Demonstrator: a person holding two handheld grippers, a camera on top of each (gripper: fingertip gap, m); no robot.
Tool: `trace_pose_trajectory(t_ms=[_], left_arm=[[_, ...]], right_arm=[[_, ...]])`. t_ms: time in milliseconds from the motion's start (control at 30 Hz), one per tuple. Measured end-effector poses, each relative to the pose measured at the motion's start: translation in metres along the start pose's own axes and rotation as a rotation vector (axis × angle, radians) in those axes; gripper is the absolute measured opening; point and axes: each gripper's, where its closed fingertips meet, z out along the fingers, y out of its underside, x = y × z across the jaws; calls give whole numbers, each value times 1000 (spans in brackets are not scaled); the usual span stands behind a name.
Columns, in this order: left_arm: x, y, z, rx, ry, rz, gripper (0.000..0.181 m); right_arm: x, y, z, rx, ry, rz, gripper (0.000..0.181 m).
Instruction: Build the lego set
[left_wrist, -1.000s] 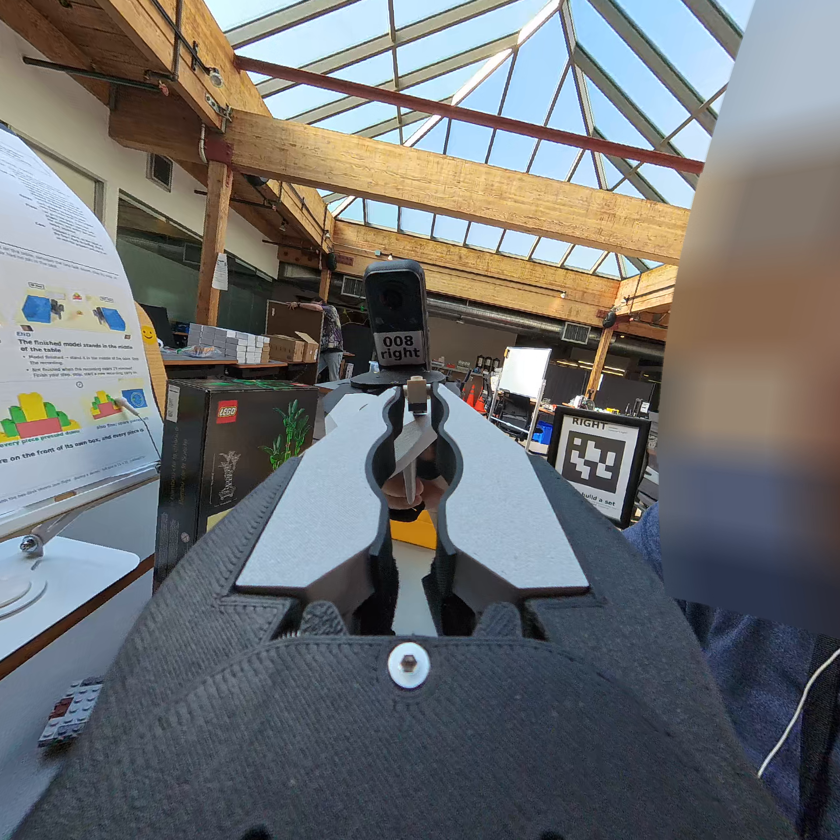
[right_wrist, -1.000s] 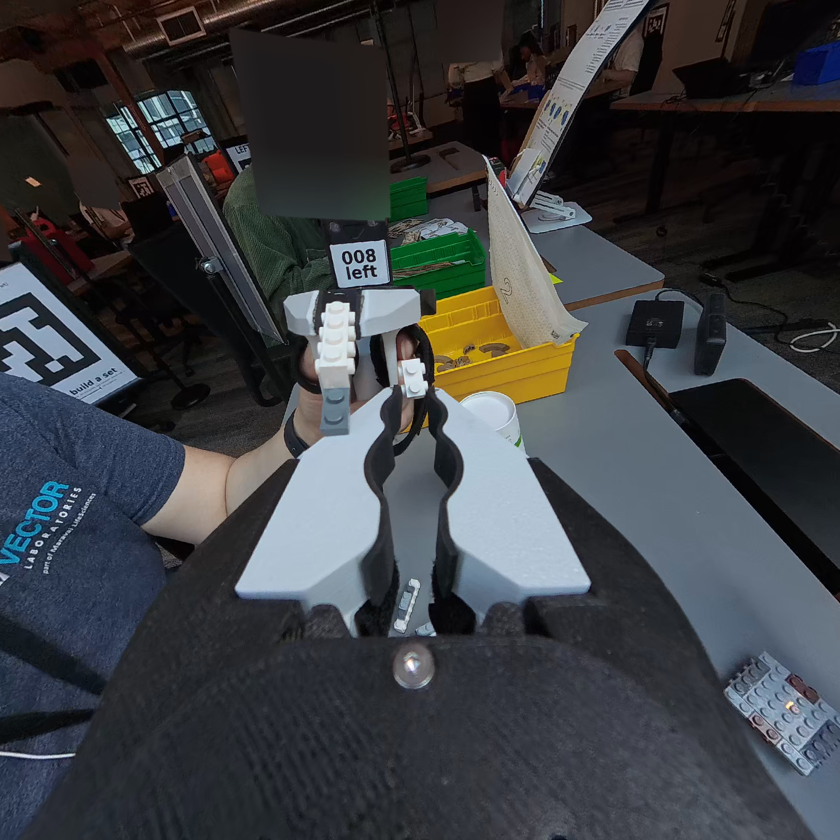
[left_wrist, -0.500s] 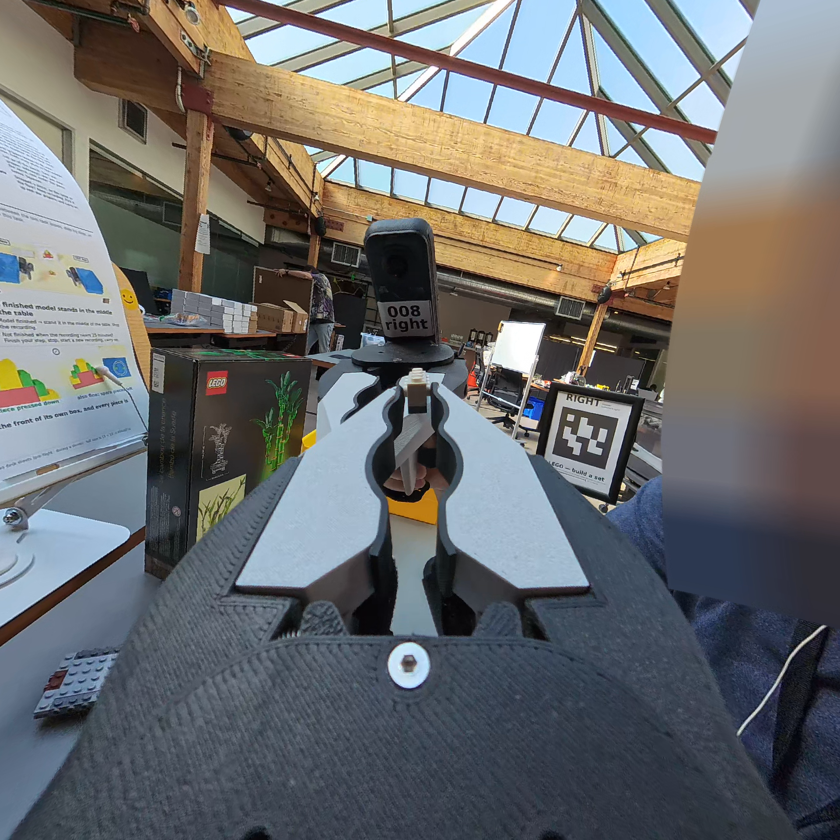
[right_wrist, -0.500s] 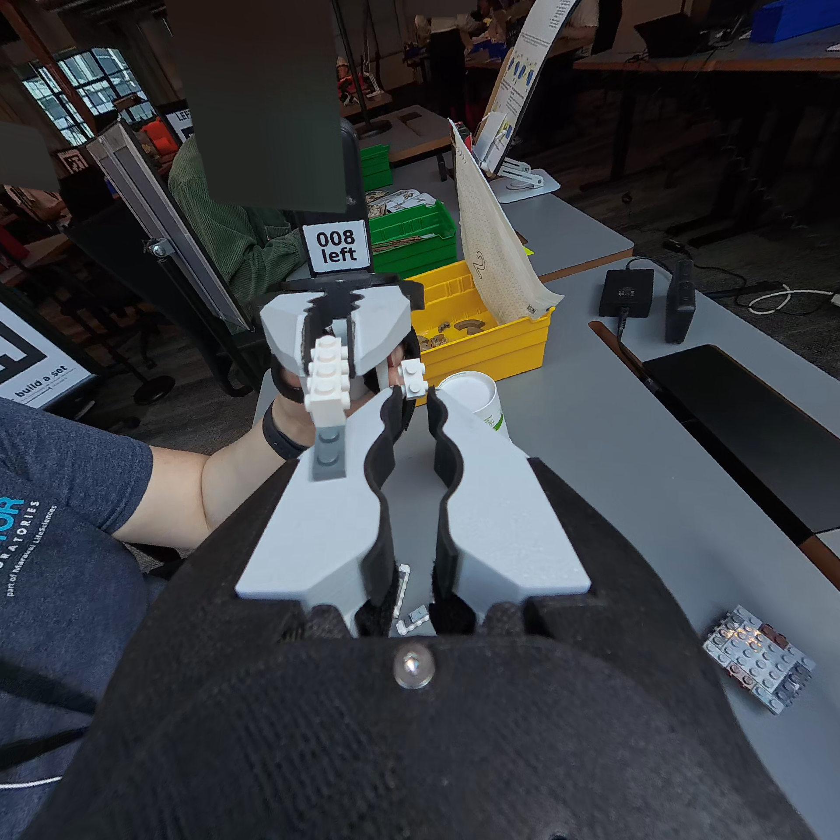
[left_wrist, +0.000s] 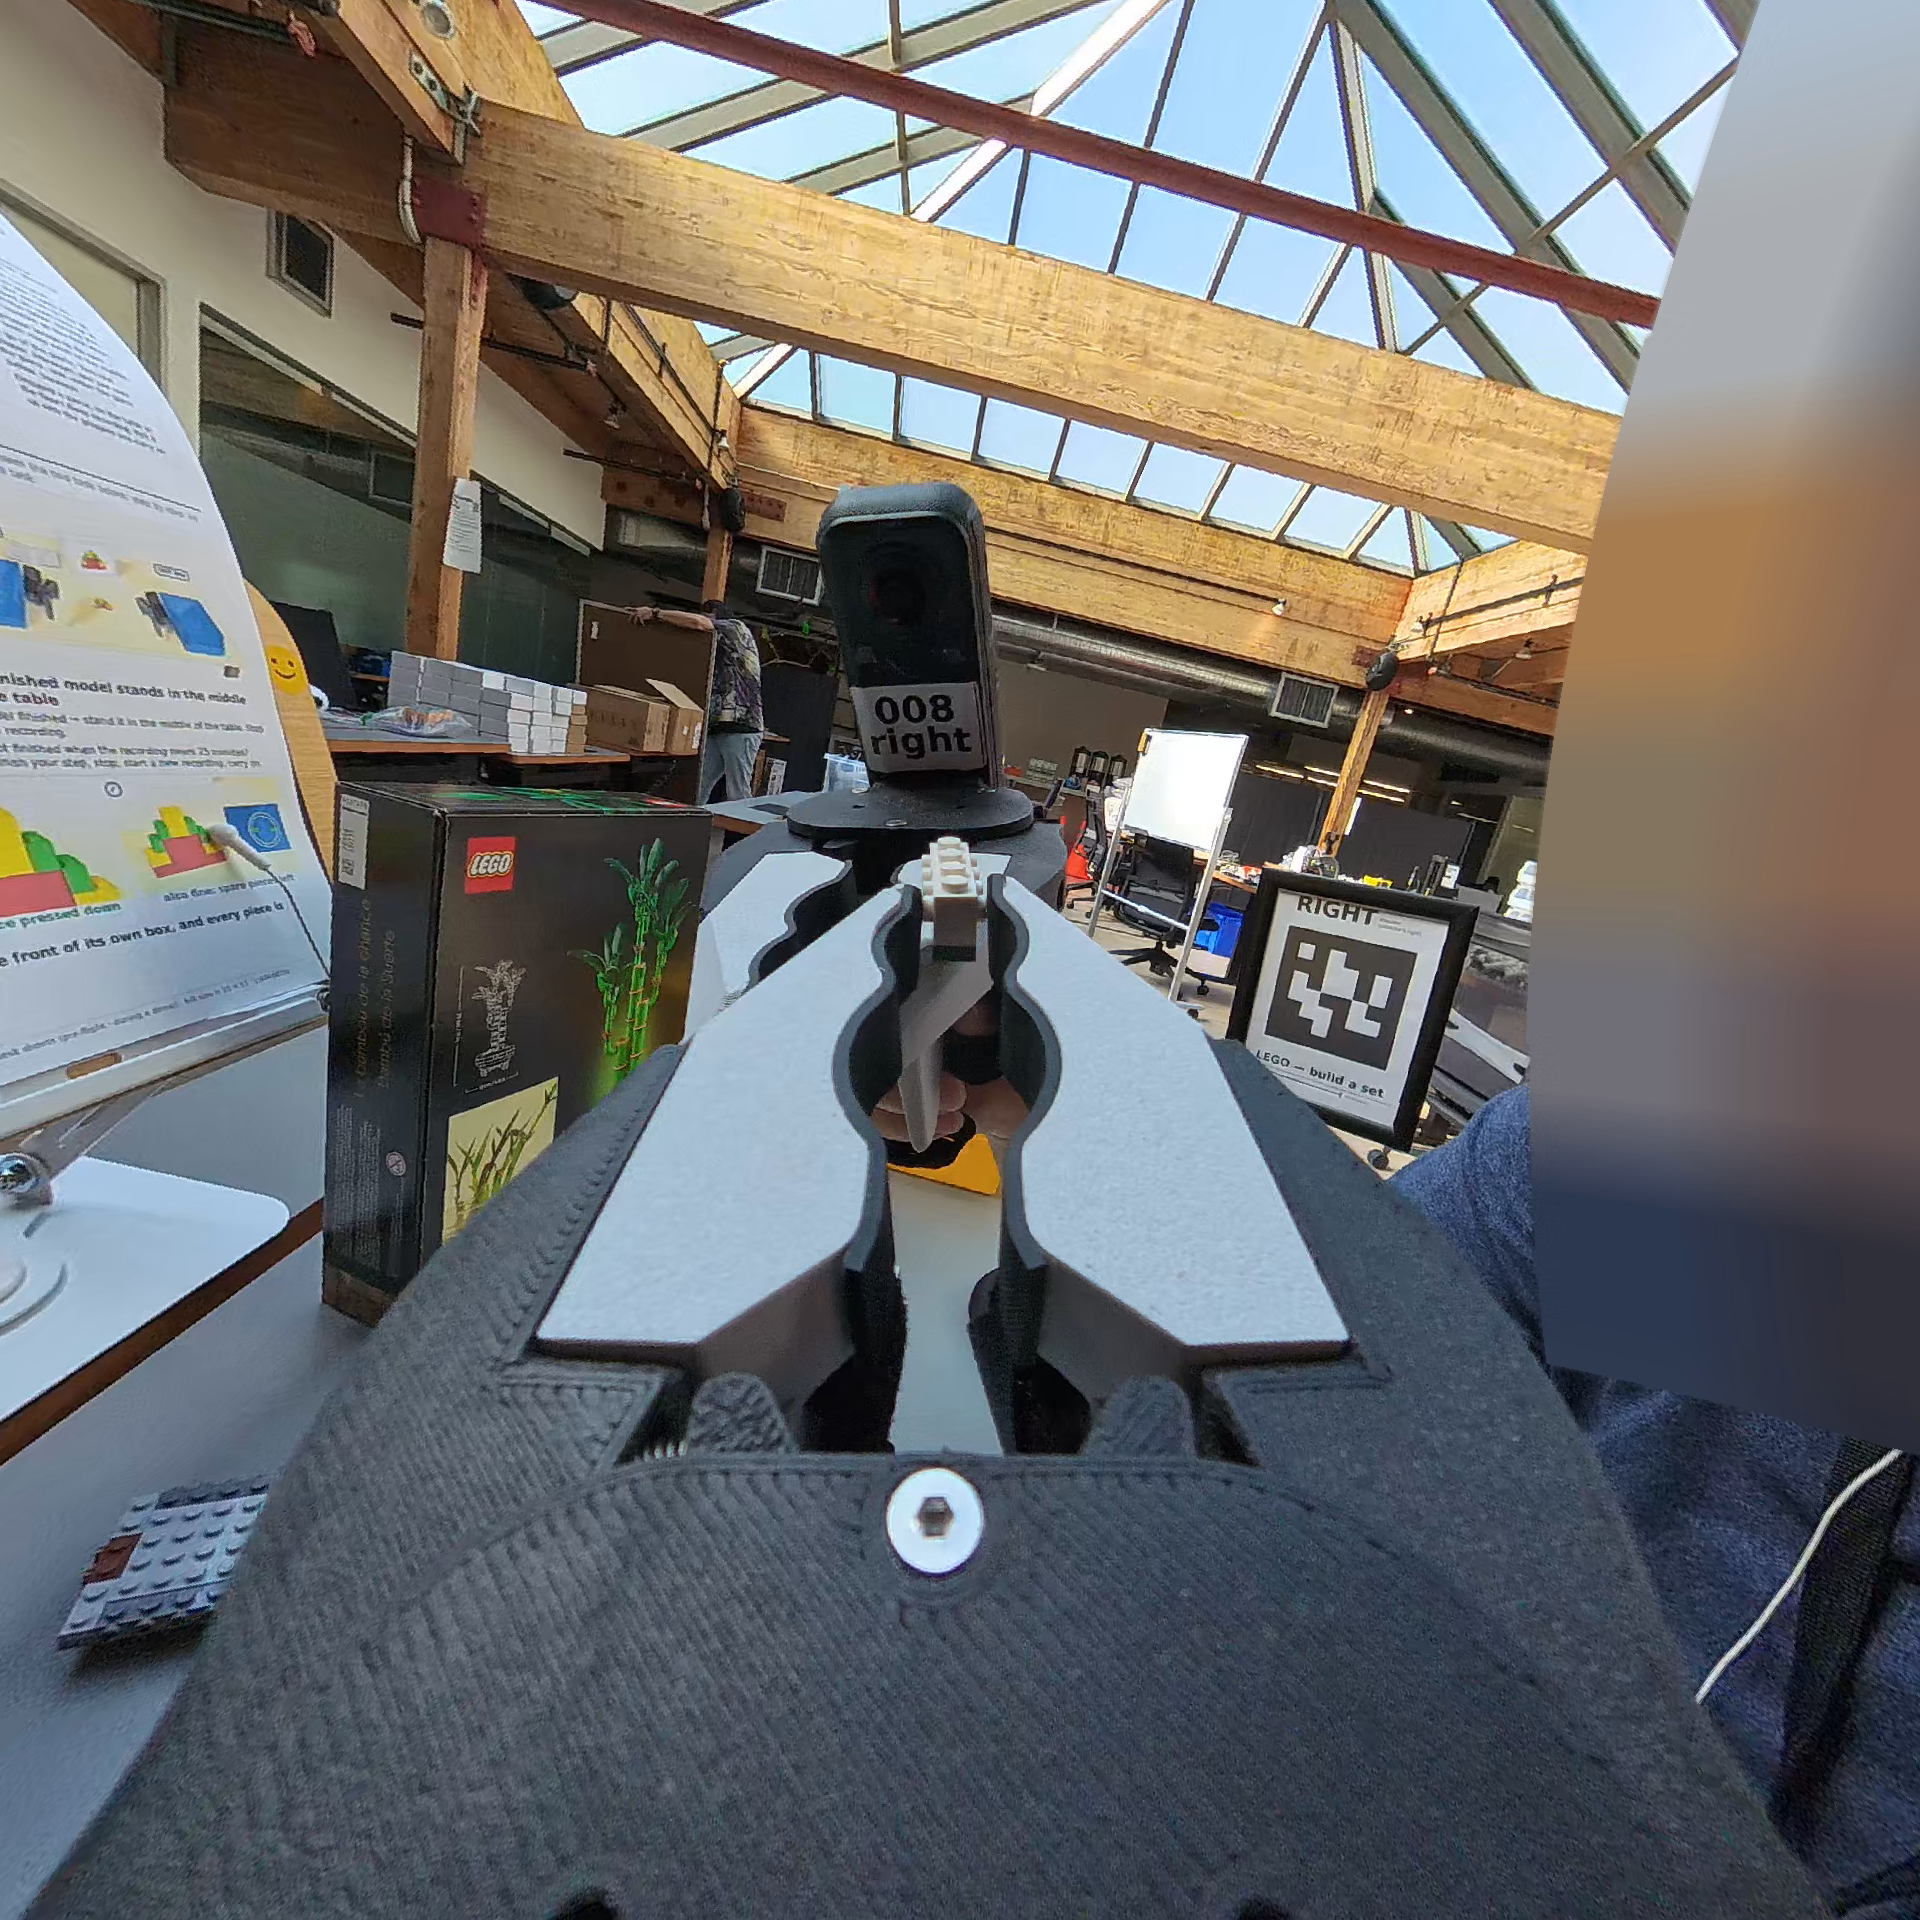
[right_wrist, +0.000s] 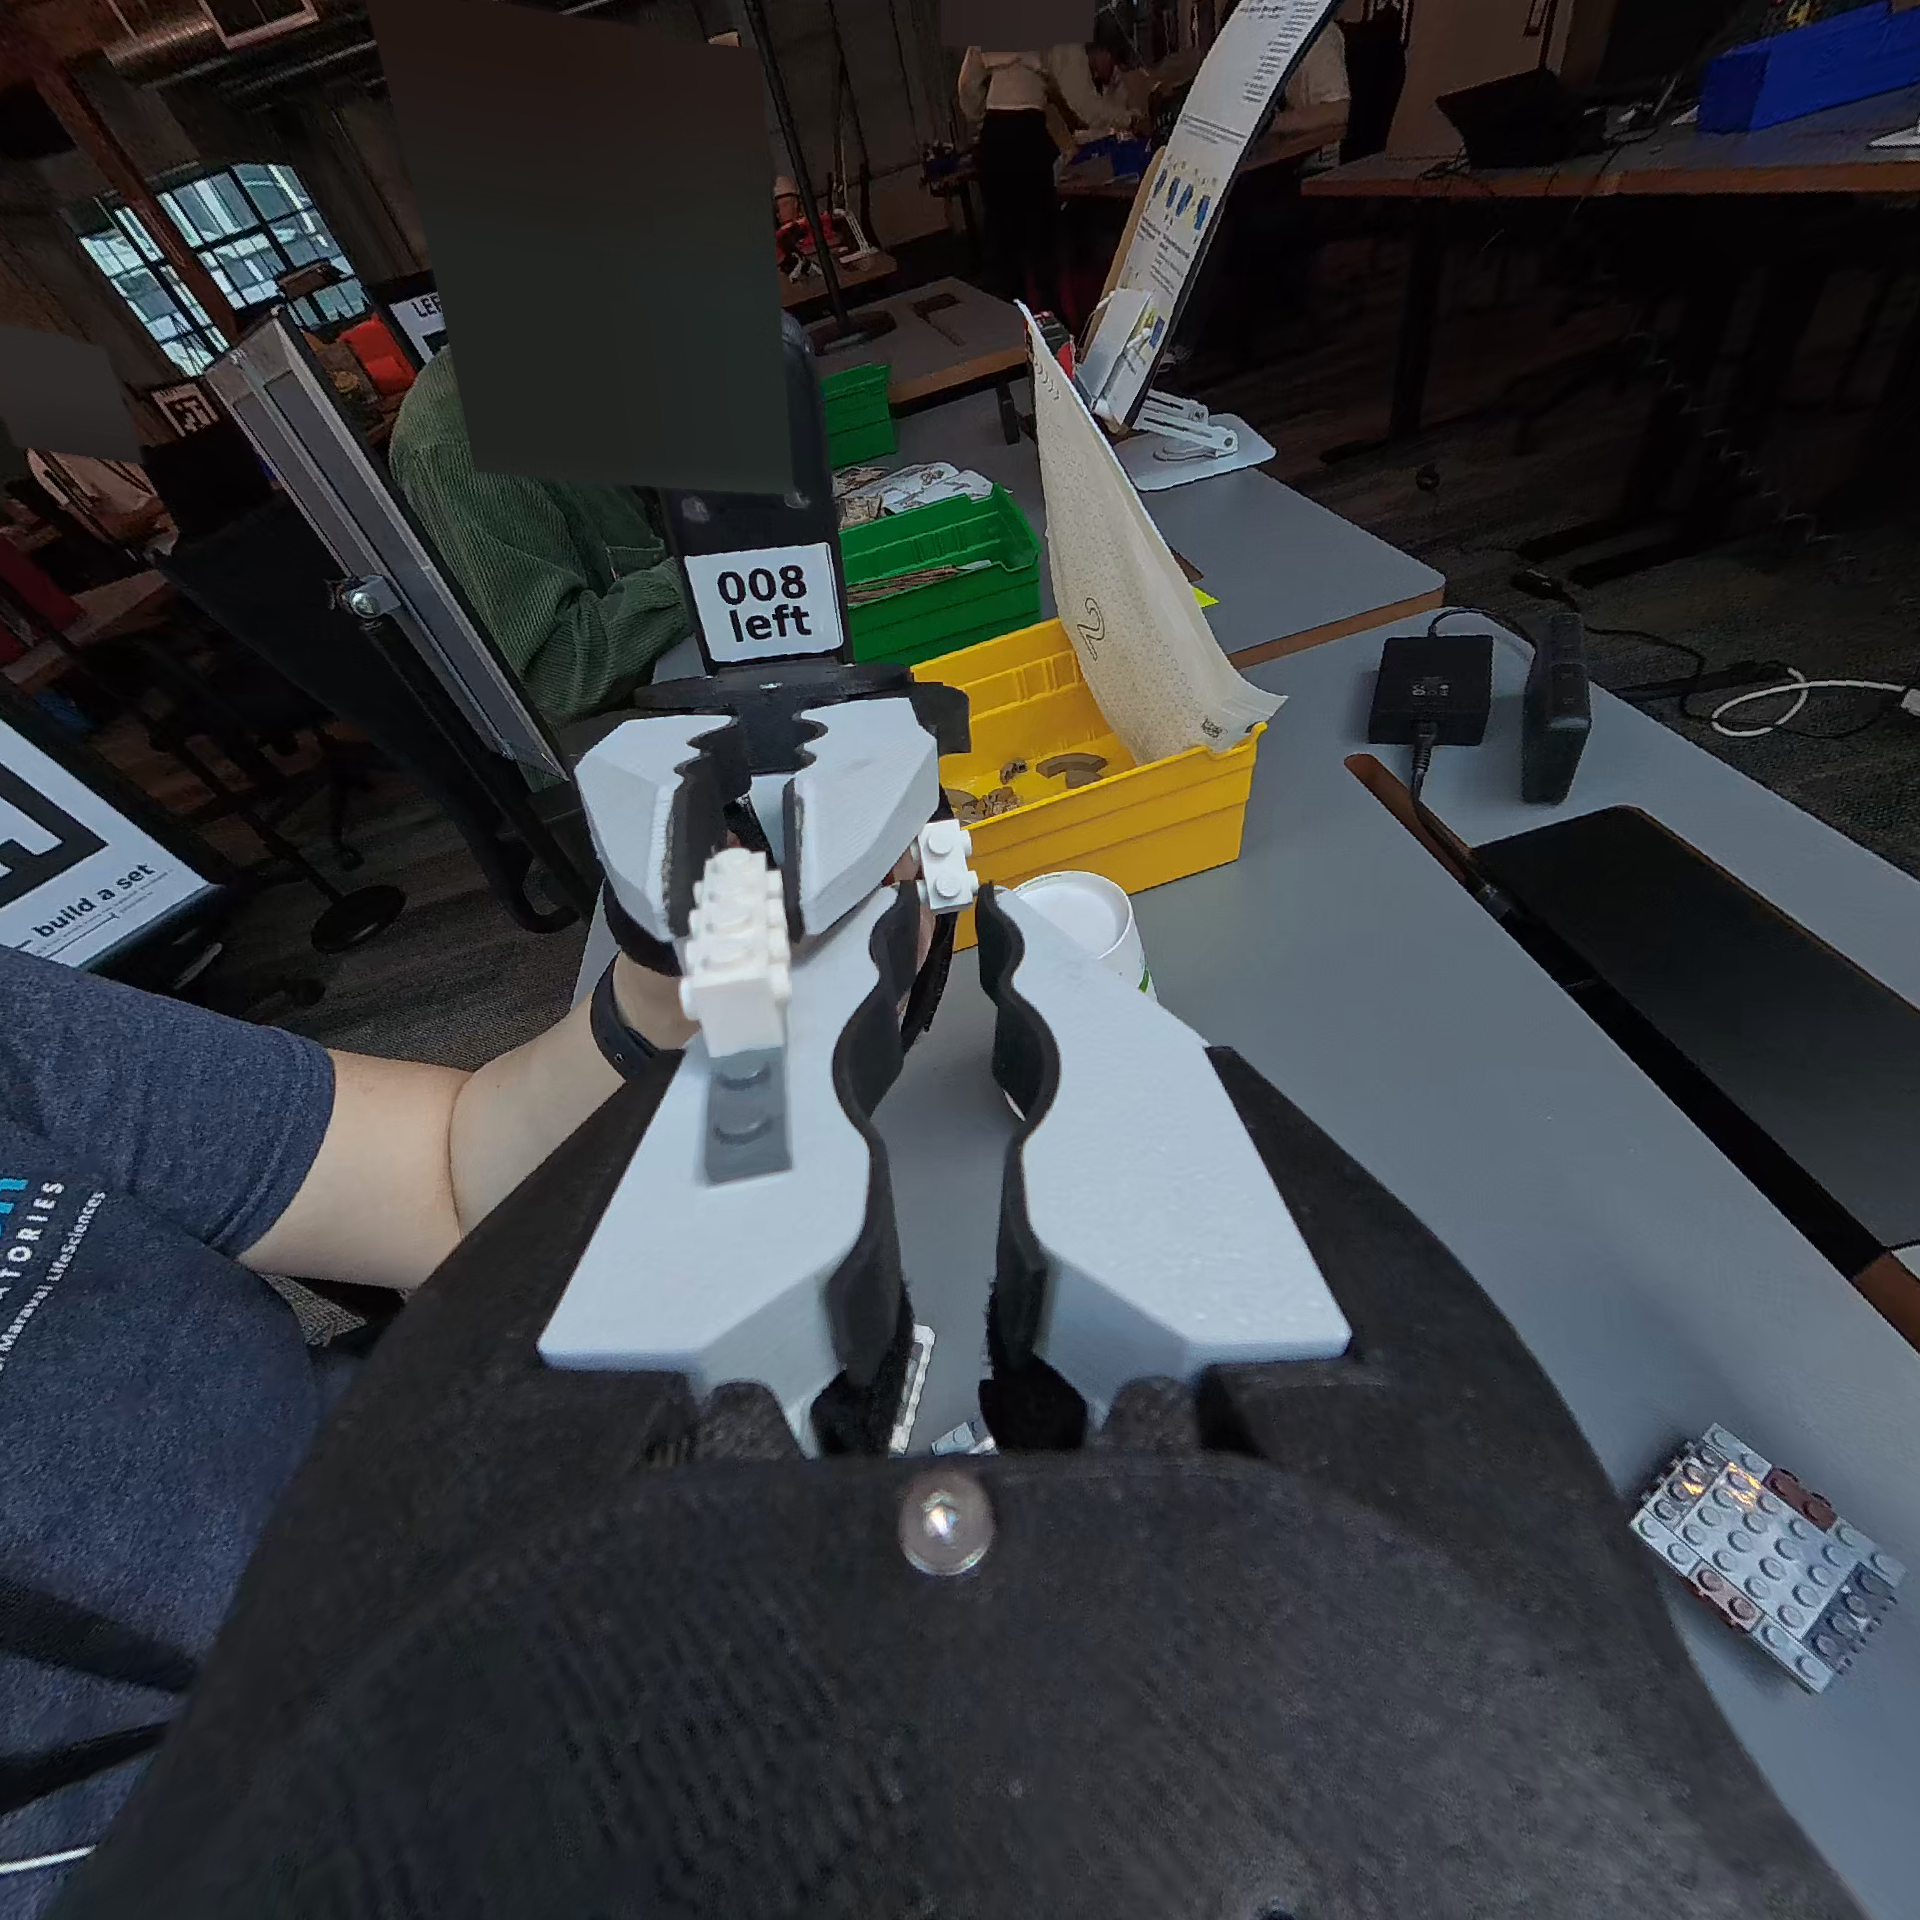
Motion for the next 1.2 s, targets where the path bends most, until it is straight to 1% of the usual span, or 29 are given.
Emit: trace_pose_trajectory(t_ms=[33,400,567,700,900,1100,1200], left_arm=[[0,0,0,0,0,4,11],[3,0,3,-9,-16,53,13],[1,1,5,-4,-41,77,15],[1,4,8,-16,-51,98,10],[1,5,10,-10,-57,102,12],[-1,4,12,2,-79,103,16],[-1,6,14,-4,-83,117,13]], right_arm=[[0,0,0,3,-1,-2,9],[2,-4,2,26,31,-24,8],[6,-6,2,35,76,-41,9],[8,-4,4,25,88,-39,9],[11,-3,5,28,104,-36,9],[17,-4,5,34,162,-57,9],[18,-3,6,26,182,-73,10]])
